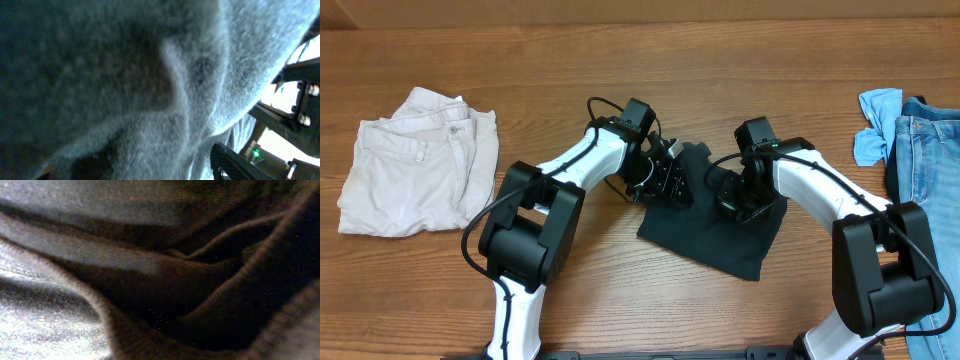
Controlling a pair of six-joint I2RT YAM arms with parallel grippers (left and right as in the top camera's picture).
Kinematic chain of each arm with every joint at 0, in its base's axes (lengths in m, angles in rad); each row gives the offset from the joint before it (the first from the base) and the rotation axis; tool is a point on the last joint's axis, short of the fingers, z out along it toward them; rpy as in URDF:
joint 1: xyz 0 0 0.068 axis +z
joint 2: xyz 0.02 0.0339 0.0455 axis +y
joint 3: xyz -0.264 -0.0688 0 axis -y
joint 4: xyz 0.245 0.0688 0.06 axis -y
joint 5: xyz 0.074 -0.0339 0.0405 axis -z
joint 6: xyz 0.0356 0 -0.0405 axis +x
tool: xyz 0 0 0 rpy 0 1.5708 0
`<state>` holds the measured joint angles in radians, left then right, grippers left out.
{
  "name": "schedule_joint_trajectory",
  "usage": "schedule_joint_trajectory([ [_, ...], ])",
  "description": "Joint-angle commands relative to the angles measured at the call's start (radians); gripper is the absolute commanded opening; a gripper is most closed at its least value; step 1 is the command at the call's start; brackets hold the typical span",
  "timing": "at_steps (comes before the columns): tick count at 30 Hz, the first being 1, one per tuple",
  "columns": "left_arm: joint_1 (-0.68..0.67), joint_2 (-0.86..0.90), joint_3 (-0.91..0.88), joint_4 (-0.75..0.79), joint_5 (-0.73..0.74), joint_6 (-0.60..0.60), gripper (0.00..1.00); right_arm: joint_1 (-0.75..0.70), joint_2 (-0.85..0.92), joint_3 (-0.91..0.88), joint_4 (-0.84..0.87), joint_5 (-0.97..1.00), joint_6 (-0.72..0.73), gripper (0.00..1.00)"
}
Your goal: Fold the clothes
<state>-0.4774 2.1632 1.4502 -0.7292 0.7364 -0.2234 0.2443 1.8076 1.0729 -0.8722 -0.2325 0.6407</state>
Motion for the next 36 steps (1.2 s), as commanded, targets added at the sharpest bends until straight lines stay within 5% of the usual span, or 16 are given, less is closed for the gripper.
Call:
schedule_joint_trajectory([
  [1,-0.035,0.036,-0.014,0.044,-0.063,-0.036,0.65,-0.005,0.006,-0.024,-0.003,0.018,0.011,0.04],
  [3,-0.054,0.036,-0.014,0.048,-0.064,-0.035,0.62,-0.005,0.006,-0.024,-0.003,0.018,0.010,0.04],
  [5,-0.078,0.036,-0.014,0.053,-0.064,-0.026,0.45,-0.005,0.006,-0.024,-0.004,0.018,0.006,0.04],
  [8,-0.089,0.036,-0.014,0.053,-0.064,-0.024,0.04,-0.005,0.006,-0.024,-0.014,0.017,-0.006,0.04],
  [13,-0.060,0.034,-0.014,0.036,0.044,0.065,0.04,-0.024,-0.008,0.009,-0.103,0.013,-0.148,0.04],
  [18,0.036,-0.043,-0.014,-0.091,-0.017,0.171,0.04,-0.083,-0.142,0.113,-0.177,-0.051,-0.350,0.04],
  [28,0.338,-0.386,-0.014,-0.188,-0.126,0.246,0.04,-0.117,-0.280,0.192,-0.199,-0.110,-0.332,0.04],
  [36,0.732,-0.410,0.009,-0.259,-0.009,0.496,0.04,-0.117,-0.280,0.192,-0.204,-0.137,-0.322,0.04],
])
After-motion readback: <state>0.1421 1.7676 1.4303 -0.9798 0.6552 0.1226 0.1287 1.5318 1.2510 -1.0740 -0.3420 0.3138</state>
